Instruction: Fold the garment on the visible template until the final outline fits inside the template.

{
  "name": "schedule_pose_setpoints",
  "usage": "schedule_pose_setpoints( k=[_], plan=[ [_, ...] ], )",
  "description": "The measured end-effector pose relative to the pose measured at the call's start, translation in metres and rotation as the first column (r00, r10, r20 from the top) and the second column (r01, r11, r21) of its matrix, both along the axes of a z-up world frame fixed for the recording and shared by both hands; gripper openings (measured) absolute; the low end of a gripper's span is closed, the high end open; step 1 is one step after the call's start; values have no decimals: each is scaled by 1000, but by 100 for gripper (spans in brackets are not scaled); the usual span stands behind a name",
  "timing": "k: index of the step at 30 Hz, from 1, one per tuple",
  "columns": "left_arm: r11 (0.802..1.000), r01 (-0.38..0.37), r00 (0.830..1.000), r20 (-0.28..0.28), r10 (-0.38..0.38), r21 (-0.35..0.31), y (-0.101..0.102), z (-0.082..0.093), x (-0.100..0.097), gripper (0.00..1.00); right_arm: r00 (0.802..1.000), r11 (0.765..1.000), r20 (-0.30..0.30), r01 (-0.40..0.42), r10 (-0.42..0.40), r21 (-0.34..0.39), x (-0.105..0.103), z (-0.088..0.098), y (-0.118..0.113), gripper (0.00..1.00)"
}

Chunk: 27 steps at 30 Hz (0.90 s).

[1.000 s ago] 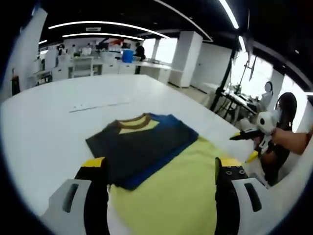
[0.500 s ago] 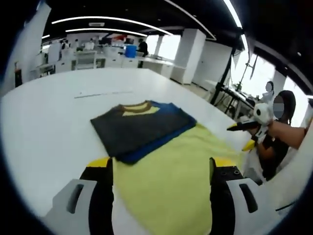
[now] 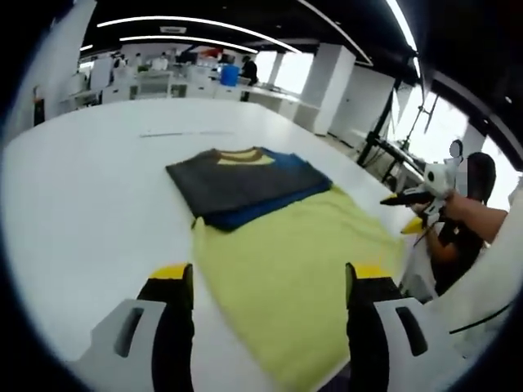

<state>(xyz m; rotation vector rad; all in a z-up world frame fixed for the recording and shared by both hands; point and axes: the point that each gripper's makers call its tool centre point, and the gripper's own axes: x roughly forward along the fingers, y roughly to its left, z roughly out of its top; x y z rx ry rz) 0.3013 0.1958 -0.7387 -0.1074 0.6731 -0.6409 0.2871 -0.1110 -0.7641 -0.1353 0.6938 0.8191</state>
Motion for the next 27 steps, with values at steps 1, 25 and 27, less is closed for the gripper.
schedule_pose_setpoints(
  k=[1,25,27],
  plan=[
    [1000,-1,1000,-5,1,2,1,-2,-2,71,1000,1000,-2,1,-1,3,-1,0,-1,72],
    [999,31,987,-160,-34,-21,6,-31,-54,53,994,997,-91,-62,57,-50,-29,-19,-9,35],
    [999,40,984,-175,-45,-34,4,-32,-59,52,994,997,-93,-61,56,-54,-31,-20,-10,34]
  ],
)
